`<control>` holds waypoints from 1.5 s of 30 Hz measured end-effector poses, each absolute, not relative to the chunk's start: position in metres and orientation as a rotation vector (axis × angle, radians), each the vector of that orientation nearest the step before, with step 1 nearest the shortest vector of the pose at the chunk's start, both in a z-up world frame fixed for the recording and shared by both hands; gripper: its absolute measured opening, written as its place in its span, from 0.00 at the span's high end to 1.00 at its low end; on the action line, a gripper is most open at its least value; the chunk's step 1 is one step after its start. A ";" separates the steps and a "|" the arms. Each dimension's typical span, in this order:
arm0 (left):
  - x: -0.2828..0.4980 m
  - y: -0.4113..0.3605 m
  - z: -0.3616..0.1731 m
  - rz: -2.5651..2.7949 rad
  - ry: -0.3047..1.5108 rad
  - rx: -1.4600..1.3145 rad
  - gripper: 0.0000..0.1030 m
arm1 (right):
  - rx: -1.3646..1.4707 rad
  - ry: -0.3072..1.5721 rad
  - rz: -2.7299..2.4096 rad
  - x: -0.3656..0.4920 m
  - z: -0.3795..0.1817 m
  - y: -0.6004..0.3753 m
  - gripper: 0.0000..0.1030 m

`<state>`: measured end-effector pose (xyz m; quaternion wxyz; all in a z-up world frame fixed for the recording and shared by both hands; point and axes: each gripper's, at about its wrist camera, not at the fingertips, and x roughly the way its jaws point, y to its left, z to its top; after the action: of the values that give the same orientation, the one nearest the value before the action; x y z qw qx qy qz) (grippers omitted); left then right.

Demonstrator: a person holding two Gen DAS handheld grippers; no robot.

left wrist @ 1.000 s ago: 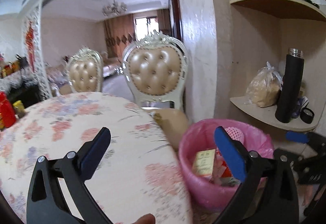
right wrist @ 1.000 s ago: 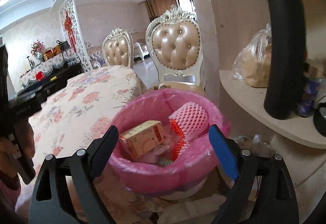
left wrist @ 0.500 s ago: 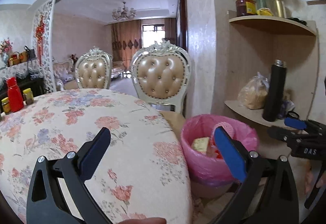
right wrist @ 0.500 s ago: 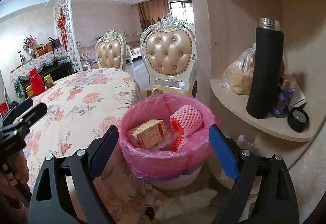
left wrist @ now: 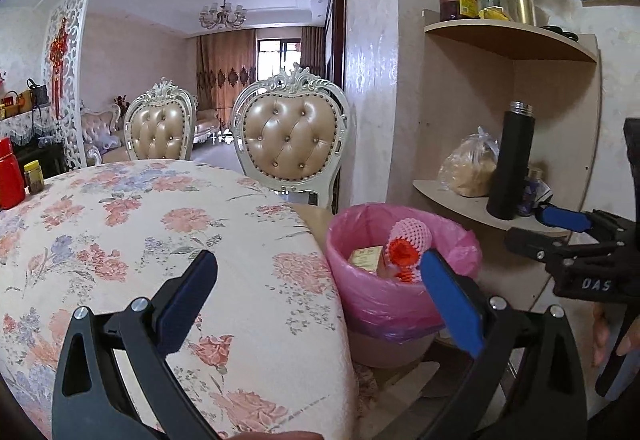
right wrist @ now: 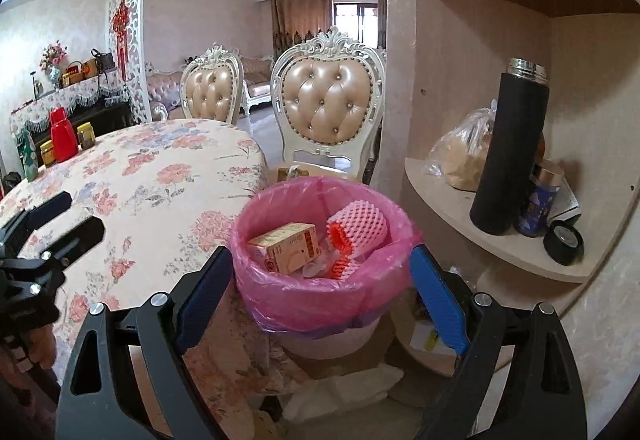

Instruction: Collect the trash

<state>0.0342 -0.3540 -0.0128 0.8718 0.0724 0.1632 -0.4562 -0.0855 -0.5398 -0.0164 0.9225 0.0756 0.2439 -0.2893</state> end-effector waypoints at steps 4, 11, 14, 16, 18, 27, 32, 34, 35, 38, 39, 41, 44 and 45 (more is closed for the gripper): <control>0.028 -0.357 -0.018 -0.978 0.353 0.168 0.04 | 0.180 0.511 -0.608 -0.089 -0.025 -0.545 0.18; 0.025 -0.366 -0.027 -1.001 0.378 0.203 0.04 | 0.213 0.513 -0.607 -0.092 -0.031 -0.551 0.17; 0.025 -0.368 -0.030 -1.004 0.388 0.211 0.04 | 0.222 0.515 -0.609 -0.093 -0.033 -0.552 0.18; 0.026 -0.369 -0.031 -1.005 0.394 0.216 0.04 | 0.224 0.518 -0.612 -0.093 -0.034 -0.553 0.18; 0.027 -0.370 -0.033 -1.007 0.400 0.221 0.04 | 0.226 0.518 -0.612 -0.093 -0.035 -0.553 0.18; 0.025 -0.372 -0.035 -1.008 0.398 0.233 0.04 | 0.224 0.526 -0.612 -0.093 -0.037 -0.554 0.18; 0.026 -0.371 -0.036 -1.007 0.402 0.230 0.04 | 0.225 0.528 -0.612 -0.094 -0.038 -0.553 0.18; 0.026 -0.372 -0.036 -1.005 0.400 0.232 0.04 | 0.228 0.528 -0.612 -0.094 -0.039 -0.554 0.18; 0.026 -0.372 -0.036 -1.006 0.400 0.232 0.04 | 0.228 0.529 -0.613 -0.094 -0.039 -0.554 0.18; 0.026 -0.372 -0.036 -1.008 0.401 0.235 0.04 | 0.229 0.528 -0.612 -0.094 -0.039 -0.554 0.18; 0.027 -0.372 -0.036 -1.008 0.402 0.235 0.04 | 0.229 0.528 -0.612 -0.094 -0.039 -0.554 0.17; 0.027 -0.372 -0.037 -1.009 0.404 0.232 0.04 | 0.229 0.528 -0.613 -0.094 -0.039 -0.554 0.17; 0.028 -0.370 -0.037 -1.007 0.405 0.228 0.04 | 0.229 0.529 -0.613 -0.094 -0.039 -0.554 0.18; 0.028 -0.370 -0.037 -1.006 0.404 0.229 0.04 | 0.229 0.528 -0.614 -0.094 -0.039 -0.554 0.17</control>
<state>0.0280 -0.3701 -0.0371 0.8504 0.1085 0.1919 -0.4778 -0.0935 -0.5538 -0.0391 0.9128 0.1109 0.2565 -0.2978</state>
